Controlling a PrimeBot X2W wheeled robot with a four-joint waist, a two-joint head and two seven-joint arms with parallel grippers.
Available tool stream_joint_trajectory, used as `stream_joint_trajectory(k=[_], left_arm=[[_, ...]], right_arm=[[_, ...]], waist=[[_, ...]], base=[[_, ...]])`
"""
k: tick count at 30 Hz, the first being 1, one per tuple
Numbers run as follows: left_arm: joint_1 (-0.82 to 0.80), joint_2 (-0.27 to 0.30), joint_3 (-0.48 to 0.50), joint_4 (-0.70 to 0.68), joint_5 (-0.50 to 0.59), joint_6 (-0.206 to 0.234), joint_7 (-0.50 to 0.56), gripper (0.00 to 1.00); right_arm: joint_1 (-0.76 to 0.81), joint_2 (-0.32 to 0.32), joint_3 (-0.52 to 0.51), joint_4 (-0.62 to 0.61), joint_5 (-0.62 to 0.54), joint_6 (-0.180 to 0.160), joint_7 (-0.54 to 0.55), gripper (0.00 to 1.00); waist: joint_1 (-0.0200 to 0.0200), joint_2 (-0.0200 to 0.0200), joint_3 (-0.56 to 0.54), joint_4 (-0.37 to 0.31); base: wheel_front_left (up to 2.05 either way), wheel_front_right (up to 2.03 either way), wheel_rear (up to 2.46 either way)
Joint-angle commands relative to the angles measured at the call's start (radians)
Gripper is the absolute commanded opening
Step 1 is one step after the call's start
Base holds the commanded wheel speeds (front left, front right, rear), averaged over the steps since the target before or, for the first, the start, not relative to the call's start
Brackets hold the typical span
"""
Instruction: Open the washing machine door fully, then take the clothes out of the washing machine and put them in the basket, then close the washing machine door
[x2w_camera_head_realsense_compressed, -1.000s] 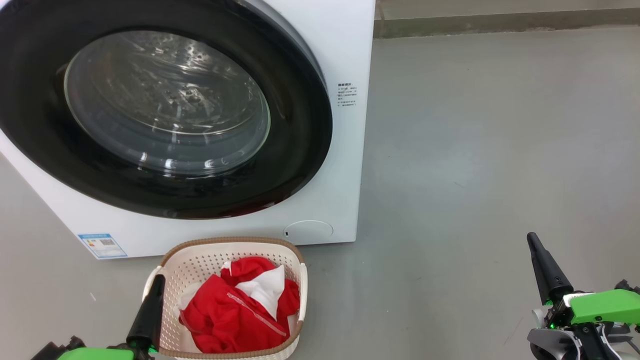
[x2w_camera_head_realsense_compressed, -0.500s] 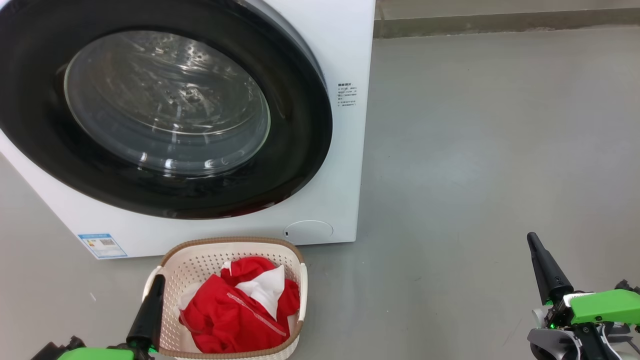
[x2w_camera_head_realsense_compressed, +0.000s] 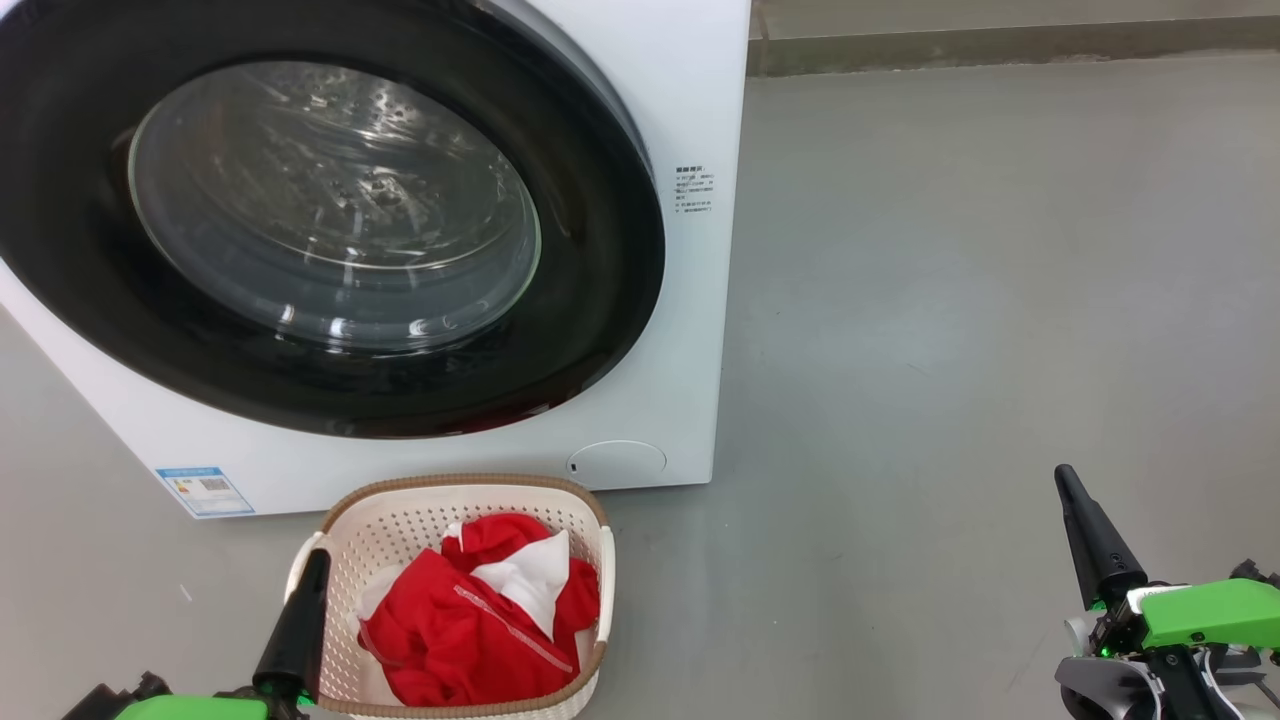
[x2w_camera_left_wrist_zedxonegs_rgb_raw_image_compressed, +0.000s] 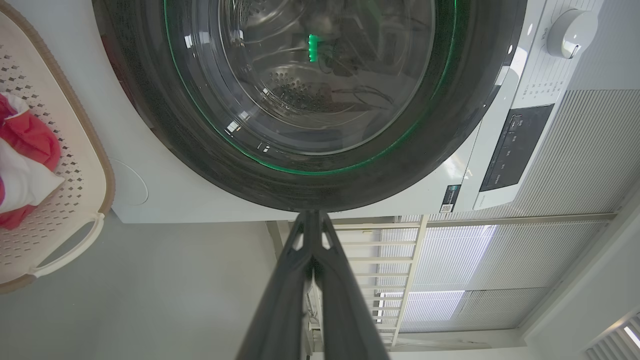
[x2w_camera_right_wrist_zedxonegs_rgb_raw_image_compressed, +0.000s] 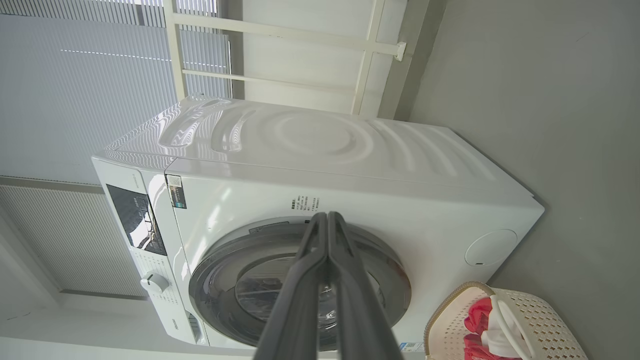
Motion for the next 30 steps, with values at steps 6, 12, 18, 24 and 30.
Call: stream_joint_trajectory(k=[6, 12, 18, 24, 30], left_arm=[[-0.039, 0.022, 0.026, -0.022, -0.007, -0.007, 0.007, 0.0], [-0.039, 0.022, 0.026, -0.022, -0.007, -0.007, 0.007, 0.0], [-0.039, 0.022, 0.026, -0.022, -0.007, -0.007, 0.007, 0.0], [-0.039, 0.022, 0.026, -0.022, -0.007, -0.007, 0.007, 0.0], [-0.039, 0.022, 0.026, -0.022, -0.007, -0.007, 0.007, 0.0]], right_arm=[[-0.042, -0.004, 0.016, -0.03, -0.001, 0.0, 0.007, 0.0], [-0.042, -0.004, 0.016, -0.03, -0.001, 0.0, 0.007, 0.0], [-0.042, -0.004, 0.016, -0.03, -0.001, 0.0, 0.007, 0.0], [-0.042, -0.004, 0.016, -0.03, -0.001, 0.0, 0.007, 0.0], [-0.042, -0.004, 0.016, -0.03, -0.001, 0.0, 0.007, 0.0]], waist=[[0.0, 0.0, 0.0, 0.0], [0.0, 0.0, 0.0, 0.0], [0.0, 0.0, 0.0, 0.0], [0.0, 0.0, 0.0, 0.0], [0.0, 0.0, 0.0, 0.0]], base=[[0.0, 0.0, 0.0], [0.0, 0.0, 0.0], [0.0, 0.0, 0.0], [0.0, 0.0, 0.0], [0.0, 0.0, 0.0]])
